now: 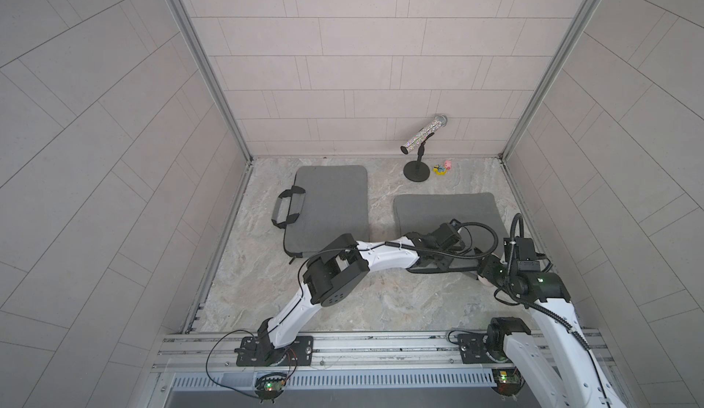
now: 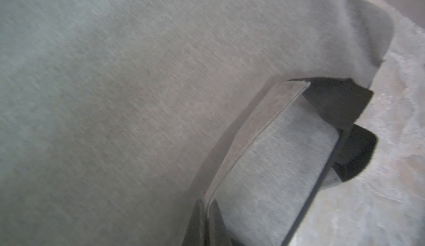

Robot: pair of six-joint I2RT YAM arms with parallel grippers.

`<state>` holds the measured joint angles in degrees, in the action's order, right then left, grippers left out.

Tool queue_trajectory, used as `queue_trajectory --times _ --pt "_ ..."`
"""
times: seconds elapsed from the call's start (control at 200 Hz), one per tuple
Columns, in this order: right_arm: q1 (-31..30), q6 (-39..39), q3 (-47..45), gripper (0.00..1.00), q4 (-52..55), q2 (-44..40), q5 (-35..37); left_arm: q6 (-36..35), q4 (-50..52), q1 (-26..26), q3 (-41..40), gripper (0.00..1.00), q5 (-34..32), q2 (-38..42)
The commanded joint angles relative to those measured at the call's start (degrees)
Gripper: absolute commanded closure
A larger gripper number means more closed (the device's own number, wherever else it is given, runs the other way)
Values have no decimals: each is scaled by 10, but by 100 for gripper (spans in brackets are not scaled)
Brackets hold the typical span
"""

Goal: Put the mouse into the laptop bag
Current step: Open the zippered laptop bag at the center of the board, then place the mouse in the zippered laptop bag.

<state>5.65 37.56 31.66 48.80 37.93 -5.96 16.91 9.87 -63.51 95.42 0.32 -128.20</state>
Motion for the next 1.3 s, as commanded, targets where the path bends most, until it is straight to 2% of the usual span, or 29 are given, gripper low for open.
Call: queue_trajectory --times 0.0,0.215,0.385,0.57,0.751,0.991,1.086,1.236,1.296 --pt "32 13 -8 48 12 -9 -11 32 -1 -3 -4 100 25 52" --pt "109 7 -24 47 2 -9 -87 58 5 -3 -3 100 18 130" --pt "138 2 -29 47 1 -8 -111 67 24 -3 29 100 17 142" --pt "158 23 -57 47 -37 8 -135 80 23 -4 26 100 23 162" --pt "162 64 -57 48 -98 55 -128 78 20 -21 12 100 25 194" --pt "165 124 -38 44 -158 116 -76 82 17 -32 -1 100 28 218" --pt "166 137 -27 44 -191 150 -61 86 10 -35 -10 100 39 227" --pt "168 149 -20 46 -245 177 -75 84 10 -37 -22 100 39 237" --pt "167 148 -16 45 -250 178 -56 84 9 -37 -27 100 39 241"
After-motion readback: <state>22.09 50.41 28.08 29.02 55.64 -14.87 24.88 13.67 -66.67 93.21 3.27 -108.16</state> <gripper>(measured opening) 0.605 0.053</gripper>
